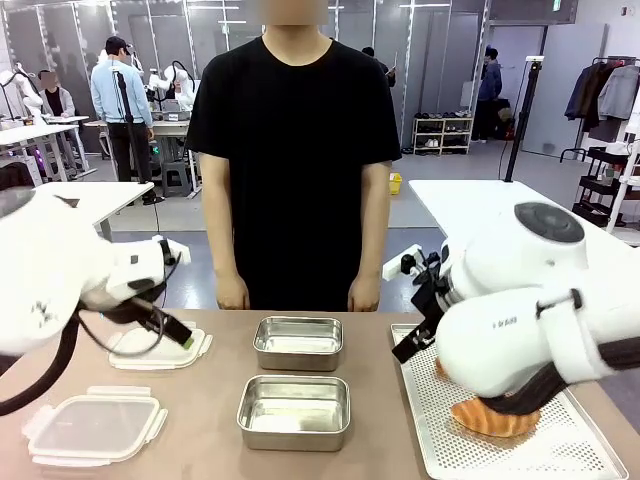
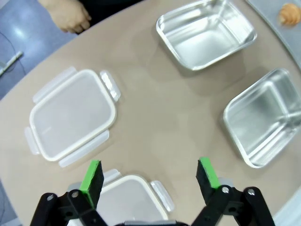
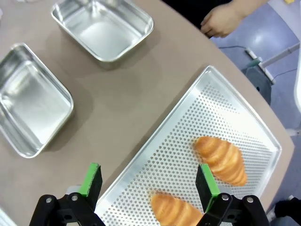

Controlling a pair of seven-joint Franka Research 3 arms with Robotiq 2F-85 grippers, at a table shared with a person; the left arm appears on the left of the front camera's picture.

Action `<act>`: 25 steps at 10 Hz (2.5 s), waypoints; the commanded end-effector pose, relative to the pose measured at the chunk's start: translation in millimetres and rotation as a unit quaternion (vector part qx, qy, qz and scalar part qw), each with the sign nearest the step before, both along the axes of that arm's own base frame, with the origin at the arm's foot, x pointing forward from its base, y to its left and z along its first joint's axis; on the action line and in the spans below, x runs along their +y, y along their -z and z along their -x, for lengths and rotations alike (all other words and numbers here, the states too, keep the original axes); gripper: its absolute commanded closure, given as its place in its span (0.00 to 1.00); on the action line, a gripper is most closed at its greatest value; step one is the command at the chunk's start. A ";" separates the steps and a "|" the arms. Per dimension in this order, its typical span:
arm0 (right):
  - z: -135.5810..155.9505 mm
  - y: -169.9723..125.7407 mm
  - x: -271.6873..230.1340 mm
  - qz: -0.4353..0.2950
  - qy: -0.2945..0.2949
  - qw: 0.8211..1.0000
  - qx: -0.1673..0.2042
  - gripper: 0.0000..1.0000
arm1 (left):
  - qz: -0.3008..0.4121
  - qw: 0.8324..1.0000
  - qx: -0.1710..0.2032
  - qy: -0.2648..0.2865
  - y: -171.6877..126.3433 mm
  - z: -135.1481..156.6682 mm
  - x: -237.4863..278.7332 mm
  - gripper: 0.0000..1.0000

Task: Place the bread into the airtight container.
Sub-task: Pick up a Butter Roll and place it into an empty Airtight Container.

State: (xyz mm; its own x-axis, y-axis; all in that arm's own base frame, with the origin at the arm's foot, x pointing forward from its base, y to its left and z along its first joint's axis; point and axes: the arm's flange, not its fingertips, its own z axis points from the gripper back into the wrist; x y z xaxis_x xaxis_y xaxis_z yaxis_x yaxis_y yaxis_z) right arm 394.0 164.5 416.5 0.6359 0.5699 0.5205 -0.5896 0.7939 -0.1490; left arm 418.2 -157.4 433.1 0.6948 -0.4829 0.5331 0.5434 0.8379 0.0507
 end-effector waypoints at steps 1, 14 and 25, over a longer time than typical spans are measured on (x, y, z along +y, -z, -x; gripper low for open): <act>0.0 -66.6 -20.8 -0.006 -0.016 1.000 0.010 0.00 | 0.028 0.999 0.039 0.021 -61.0 -10.4 18.2 0.00; 129.2 -256.9 -229.3 -0.114 0.031 0.993 0.015 0.00 | 0.120 0.991 0.012 0.053 -275.7 66.0 216.2 0.00; 129.0 -251.0 -259.5 -0.135 0.071 0.988 0.014 0.00 | 0.109 0.993 0.009 0.033 -275.7 64.0 227.7 0.00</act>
